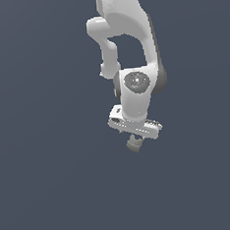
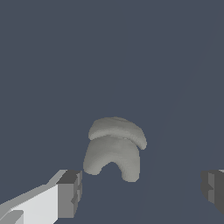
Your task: Pick up the object and move it to a goal position.
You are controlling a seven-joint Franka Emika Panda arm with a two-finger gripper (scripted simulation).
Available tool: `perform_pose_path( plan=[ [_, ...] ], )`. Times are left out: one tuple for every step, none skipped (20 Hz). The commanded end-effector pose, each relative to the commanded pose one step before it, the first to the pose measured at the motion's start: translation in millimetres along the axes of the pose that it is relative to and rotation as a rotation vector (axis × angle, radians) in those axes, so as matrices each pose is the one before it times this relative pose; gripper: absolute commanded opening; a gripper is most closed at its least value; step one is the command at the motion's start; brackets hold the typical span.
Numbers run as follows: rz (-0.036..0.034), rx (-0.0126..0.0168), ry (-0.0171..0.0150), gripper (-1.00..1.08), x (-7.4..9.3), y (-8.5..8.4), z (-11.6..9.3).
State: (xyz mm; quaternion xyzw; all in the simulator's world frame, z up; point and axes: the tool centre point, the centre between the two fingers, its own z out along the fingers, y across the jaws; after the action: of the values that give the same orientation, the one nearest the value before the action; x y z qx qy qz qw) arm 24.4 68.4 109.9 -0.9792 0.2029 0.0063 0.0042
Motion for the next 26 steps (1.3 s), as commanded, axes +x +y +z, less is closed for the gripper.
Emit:
perform_pose_path(
  plan=[
    [0.05322, -0.00118, 0.00389, 1.0, 2.29, -4.46, 5.42],
    [0.01776, -0.00042, 0.00128, 1.0, 0.61, -1.57, 1.9],
    [0.01652, -0.00039, 0.00122, 1.0, 0.53, -1.47, 1.77],
    [0.01528, -0.00036, 0.00115, 1.0, 0.46, -1.37, 1.64],
    [0.01404, -0.00033, 0.00108, 1.0, 0.39, -1.27, 1.52],
    [0.01282, -0.00029, 0.001, 1.0, 0.33, -1.15, 1.39],
    [0.01158, -0.00026, 0.00092, 1.0, 0.28, -1.05, 1.26],
    [0.01034, -0.00023, 0.00084, 1.0, 0.23, -0.95, 1.13],
    [0.00913, -0.0002, 0.00075, 1.0, 0.19, -0.83, 1.0],
    [0.0079, -0.00017, 0.00066, 1.0, 0.16, -0.72, 0.86],
    [0.00671, -0.00014, 0.00056, 1.0, 0.13, -0.6, 0.73],
    [0.00546, -0.00012, 0.00046, 1.0, 0.09, -0.51, 0.6],
    [0.00424, -0.00009, 0.00036, 1.0, 0.07, -0.4, 0.47],
    [0.003, -0.00006, 0.00026, 1.0, 0.03, -0.3, 0.33],
    [0.00182, -0.00004, 0.00016, 1.0, 0.03, -0.17, 0.2],
    [0.00069, -0.00001, 0.00006, 1.0, 0.04, -0.02, 0.06],
    [-0.00421, -0.0001, -0.00061, 1.0, -0.27, 0.26, -0.23],
    [0.0, 0.0, 0.0, 1.0, -0.02, -0.01, 0.42],
    [0.0, 0.0, 0.0, 1.0, -0.06, -0.04, 1.25],
    [0.0, 0.0, 0.0, 1.0, -0.1, -0.07, 2.08],
    [0.00068, 0.00002, 0.00009, 1.0, 0.14, 0.25, 2.85],
    [0.0, 0.0, 0.0, 1.0, -0.2, -0.11, 3.72],
    [0.00068, 0.00001, 0.00009, 1.0, 0.04, 0.22, 4.47],
    [0.0, 0.0, 0.0, 1.0, -0.31, -0.12, 5.31],
    [0.00097, 0.00001, 0.00013, 1.0, 0.04, 0.35, 5.99],
    [0.00068, 0.00001, 0.0001, 1.0, -0.09, 0.21, 6.05]
  ],
)
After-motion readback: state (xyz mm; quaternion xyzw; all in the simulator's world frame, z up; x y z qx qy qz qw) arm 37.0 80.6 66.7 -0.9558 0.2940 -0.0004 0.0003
